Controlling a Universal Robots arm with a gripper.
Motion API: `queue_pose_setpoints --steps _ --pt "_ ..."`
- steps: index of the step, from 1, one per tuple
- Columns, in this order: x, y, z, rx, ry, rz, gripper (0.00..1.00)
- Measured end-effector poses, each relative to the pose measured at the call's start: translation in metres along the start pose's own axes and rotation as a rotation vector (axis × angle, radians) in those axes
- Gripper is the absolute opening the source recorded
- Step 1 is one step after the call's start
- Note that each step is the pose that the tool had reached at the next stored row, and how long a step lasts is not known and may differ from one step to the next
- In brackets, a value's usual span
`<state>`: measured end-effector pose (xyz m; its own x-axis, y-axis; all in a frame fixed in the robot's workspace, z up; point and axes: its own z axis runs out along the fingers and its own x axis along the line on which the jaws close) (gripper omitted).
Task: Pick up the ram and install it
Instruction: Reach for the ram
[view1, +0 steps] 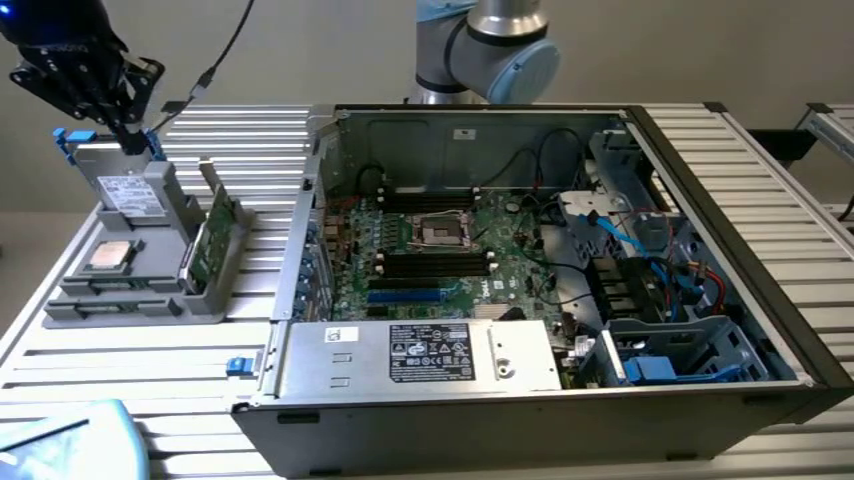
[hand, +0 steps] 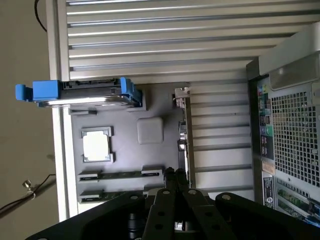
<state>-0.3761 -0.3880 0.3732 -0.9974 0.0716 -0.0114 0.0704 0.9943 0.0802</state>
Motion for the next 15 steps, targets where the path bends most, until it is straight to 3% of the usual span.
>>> queue_pose_setpoints --steps 7,11,13,15 --pt "0.029 -0.0123 -0.0013 -0.0187 0.0077 0.001 0.11" --pt "0.040 -0.0203 -0.0021 -0.0235 0.0145 0.002 0.11" --pt "0.043 -0.0244 -0.0024 -0.0235 0.0234 0.002 0.11" --pt "0.044 -0.0281 -0.0027 -0.0225 0.0375 0.004 0.11"
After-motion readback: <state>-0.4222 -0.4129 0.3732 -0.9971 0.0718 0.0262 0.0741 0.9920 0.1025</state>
